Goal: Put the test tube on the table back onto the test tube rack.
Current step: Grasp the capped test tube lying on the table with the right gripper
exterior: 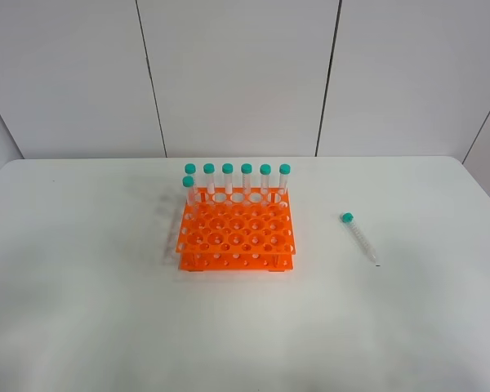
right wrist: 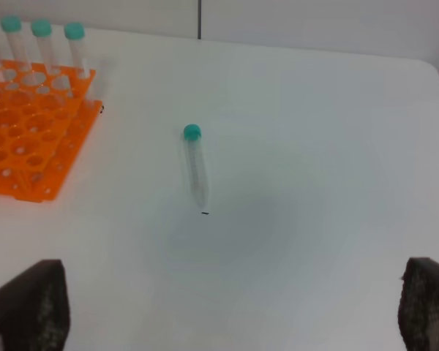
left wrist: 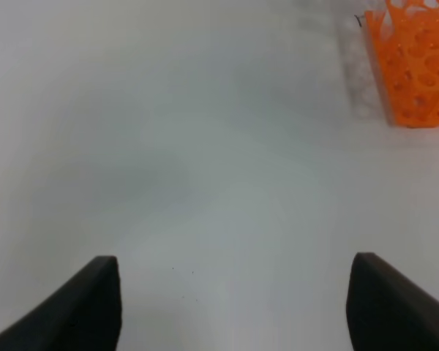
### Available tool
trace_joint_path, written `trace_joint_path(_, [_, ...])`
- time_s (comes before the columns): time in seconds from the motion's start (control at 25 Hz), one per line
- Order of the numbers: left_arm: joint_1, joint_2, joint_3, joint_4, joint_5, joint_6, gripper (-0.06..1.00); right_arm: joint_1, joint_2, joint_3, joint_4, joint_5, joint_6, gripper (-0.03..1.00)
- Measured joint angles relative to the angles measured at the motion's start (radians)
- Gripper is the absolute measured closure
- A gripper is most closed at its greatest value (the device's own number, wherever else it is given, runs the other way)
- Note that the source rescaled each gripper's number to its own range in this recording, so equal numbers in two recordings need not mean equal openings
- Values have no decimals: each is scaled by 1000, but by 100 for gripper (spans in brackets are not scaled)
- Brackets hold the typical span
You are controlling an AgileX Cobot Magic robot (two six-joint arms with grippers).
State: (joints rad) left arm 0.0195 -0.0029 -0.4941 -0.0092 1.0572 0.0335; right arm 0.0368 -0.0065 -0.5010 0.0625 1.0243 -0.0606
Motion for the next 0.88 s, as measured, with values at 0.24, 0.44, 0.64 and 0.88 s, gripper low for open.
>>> trace_joint_path(0.24, [0, 0, 0, 0, 0, 0, -6, 0, 0, 0, 0, 0, 0, -3])
trace_joint_path(0.44, [0, 0, 0, 0, 0, 0, -6, 0, 0, 0, -2, 0, 0, -3])
trace_joint_path(0.64, [0, 0, 0, 0, 0, 0, -6, 0, 122, -31, -5, -41, 0, -3])
trace_joint_path(0.88, [0, 0, 0, 0, 0, 0, -6, 0, 537, -134, -5, -102, 1, -2])
